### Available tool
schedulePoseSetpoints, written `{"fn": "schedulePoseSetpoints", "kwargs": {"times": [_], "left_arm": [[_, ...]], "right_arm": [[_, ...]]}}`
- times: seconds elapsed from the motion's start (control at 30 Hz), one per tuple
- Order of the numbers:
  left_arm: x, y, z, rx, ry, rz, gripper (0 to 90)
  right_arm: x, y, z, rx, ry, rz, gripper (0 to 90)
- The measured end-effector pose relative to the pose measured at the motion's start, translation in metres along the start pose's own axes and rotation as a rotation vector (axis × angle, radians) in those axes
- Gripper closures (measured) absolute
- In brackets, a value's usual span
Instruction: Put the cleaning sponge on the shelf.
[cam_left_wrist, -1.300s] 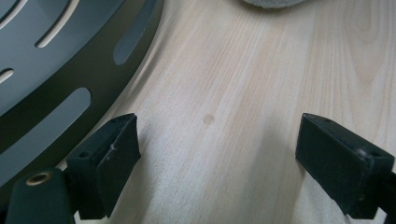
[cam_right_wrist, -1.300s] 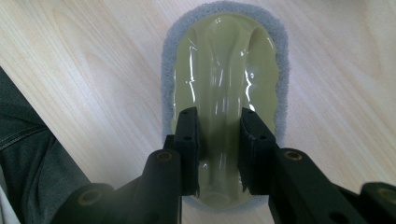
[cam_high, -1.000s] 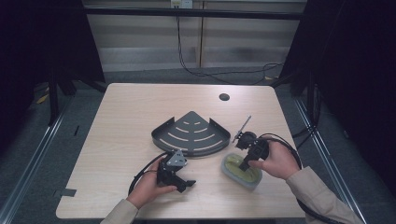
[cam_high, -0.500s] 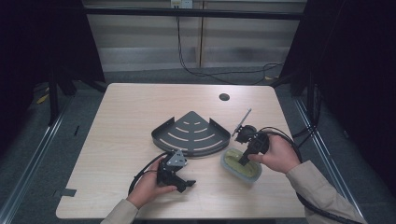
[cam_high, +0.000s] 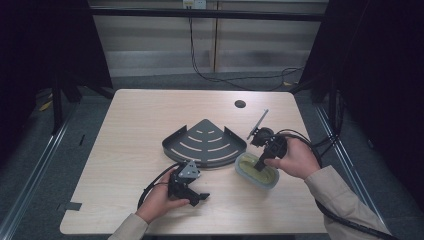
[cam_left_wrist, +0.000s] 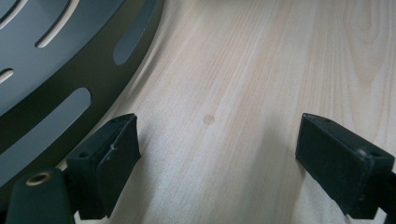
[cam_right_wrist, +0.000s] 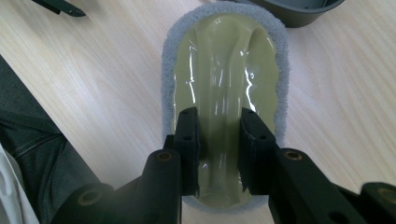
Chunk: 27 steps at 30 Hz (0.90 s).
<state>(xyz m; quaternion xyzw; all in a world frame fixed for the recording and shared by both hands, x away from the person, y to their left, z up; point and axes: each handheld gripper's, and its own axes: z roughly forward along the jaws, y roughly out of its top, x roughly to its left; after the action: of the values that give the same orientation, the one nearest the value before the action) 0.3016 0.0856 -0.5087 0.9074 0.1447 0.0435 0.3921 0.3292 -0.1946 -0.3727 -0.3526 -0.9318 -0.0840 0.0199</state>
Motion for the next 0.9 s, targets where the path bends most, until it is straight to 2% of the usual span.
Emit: {"fn": "schedulePoseSetpoints", "kwargs": {"times": [0.4,0.9], "left_arm": [[-0.001,0.001,0.001,0.010,-0.011,0.014,8.9],[-0.001,0.001,0.001,0.020,-0.010,0.017,7.8]], "right_arm": [[-0.007,0.007,-0.010,-0.022,0.004,0.026,71.4],[-0.011,0.018,-0.017,-0.019,-0.011,0.036,71.5]]}}
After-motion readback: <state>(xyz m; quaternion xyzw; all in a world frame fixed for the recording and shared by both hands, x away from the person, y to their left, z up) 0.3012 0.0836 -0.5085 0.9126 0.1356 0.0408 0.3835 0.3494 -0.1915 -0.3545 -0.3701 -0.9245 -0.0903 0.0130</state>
